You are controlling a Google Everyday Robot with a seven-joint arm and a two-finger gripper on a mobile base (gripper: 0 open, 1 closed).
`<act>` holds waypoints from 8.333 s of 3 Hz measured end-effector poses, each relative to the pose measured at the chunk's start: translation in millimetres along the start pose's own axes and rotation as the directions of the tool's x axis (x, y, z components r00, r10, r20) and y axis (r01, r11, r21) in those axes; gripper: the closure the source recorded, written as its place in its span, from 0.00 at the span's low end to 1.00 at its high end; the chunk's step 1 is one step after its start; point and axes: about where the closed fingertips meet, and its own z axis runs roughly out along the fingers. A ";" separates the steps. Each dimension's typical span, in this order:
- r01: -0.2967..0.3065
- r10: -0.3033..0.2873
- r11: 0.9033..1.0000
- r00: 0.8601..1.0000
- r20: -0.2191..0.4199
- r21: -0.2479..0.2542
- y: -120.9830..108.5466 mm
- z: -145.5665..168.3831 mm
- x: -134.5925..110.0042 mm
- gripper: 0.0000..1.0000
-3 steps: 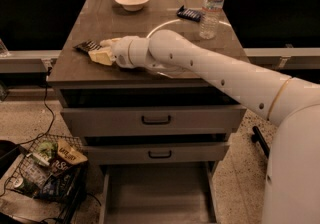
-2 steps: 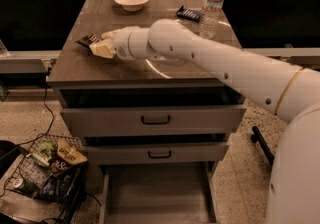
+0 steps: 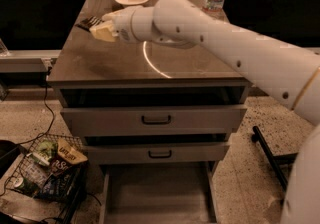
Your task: Place rxbar chocolate into bottom drawer
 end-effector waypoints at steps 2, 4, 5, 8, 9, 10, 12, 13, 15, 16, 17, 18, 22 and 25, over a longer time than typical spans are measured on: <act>0.037 -0.030 0.996 0.997 0.074 -0.085 25.2 -83.2 -13.7 1.00; 0.076 -0.086 0.988 0.994 -0.066 -0.135 72.9 -154.4 7.5 1.00; 0.032 -0.047 0.987 0.995 -0.093 -0.158 91.2 -187.7 40.5 1.00; -0.295 0.295 0.954 0.955 -0.001 -0.054 170.1 -279.8 195.8 1.00; -0.295 0.295 0.954 0.955 -0.001 -0.054 170.1 -279.8 195.8 1.00; -0.327 0.327 0.944 0.945 -0.028 -0.026 181.6 -273.0 241.8 1.00; -0.422 0.426 0.905 0.900 -0.090 0.057 222.3 -274.3 408.1 1.00; -0.450 0.453 0.892 0.885 -0.109 0.051 229.9 -262.4 465.1 1.00; -0.516 0.504 0.856 0.848 -0.163 -0.037 232.1 -221.6 561.3 1.00; -0.532 0.509 0.840 0.841 -0.185 -0.106 234.5 -200.8 594.6 1.00; -0.551 0.521 0.811 0.833 -0.185 -0.196 241.3 -163.1 630.7 1.00; -0.551 0.522 0.811 0.833 -0.183 -0.198 240.9 -161.8 631.3 1.00; -0.321 0.209 0.864 0.930 -0.303 -0.389 198.7 -136.9 689.1 1.00; -0.388 0.218 0.827 0.889 -0.403 -0.408 224.1 -133.8 777.6 0.97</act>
Offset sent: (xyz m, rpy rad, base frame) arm -0.1191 -0.0979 0.0538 0.0142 -0.0450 0.1169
